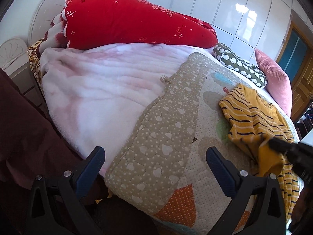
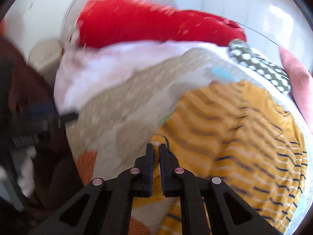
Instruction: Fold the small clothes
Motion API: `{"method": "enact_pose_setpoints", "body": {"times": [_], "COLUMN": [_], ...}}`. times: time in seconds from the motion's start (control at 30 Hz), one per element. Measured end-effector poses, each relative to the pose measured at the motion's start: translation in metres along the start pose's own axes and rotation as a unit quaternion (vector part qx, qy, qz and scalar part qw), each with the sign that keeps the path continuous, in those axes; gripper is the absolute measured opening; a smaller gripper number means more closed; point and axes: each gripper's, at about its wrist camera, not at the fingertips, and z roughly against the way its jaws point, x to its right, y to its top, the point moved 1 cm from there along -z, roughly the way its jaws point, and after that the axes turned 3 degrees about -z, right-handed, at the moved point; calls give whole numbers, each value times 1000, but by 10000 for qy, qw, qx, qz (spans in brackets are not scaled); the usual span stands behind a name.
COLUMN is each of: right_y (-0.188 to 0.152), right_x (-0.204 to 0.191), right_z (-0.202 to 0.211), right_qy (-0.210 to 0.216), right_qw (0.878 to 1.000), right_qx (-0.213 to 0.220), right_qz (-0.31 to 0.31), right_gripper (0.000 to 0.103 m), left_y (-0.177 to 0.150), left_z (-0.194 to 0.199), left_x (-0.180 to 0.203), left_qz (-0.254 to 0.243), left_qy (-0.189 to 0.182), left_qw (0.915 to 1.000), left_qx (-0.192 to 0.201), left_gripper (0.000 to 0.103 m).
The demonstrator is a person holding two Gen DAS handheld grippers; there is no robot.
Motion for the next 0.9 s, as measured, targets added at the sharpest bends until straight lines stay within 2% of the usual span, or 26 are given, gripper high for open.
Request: {"method": "enact_pose_setpoints", "body": {"times": [0.1,0.2,0.37,0.53,0.6,0.63,0.67,0.7,0.73,0.83,0.9], "right_y": [27,34,1,-38,-48,-53,-58,-63,-68,-96,-117], "right_x": [67,143,272,353,370,374,376,372,368,351,338], "right_z": [40,66,73,43,45,52,60,69,77,107,120], "right_qy": [-243,-846,-1606,-2130,-2494,-2523,-2408,-2235,-2070,-1630,-1463], "right_qw": [9952,9823,9492,9229,9095,9057,9045,9051,9060,9099,9095], "right_qx": [554,810,627,60,51,167,301,414,518,707,736], "right_qz": [-766,-1460,-2631,-3207,-3325,-3403,-3506,-3593,-3656,-3748,-3820], "right_gripper": [6,6,6,8,9,10,15,26,31,34,40], "left_y": [6,12,23,31,30,27,24,20,15,0,-12], "left_z": [-3,-10,-25,-53,-70,-78,-86,-93,-99,-113,-116], "left_x": [13,31,77,131,155,166,175,183,191,213,223], "left_qz": [-105,-210,-556,-931,-1122,-1203,-1267,-1319,-1366,-1527,-1628], "left_qy": [-119,-328,-669,-1098,-1224,-1287,-1385,-1476,-1550,-1706,-1779], "left_qw": [9999,9992,9961,9885,9837,9807,9773,9738,9703,9601,9547], "left_qx": [2,-76,-168,-467,-694,-845,-986,-1123,-1254,-1605,-1746], "left_gripper": [103,103,103,103,103,103,103,103,103,103,97]}}
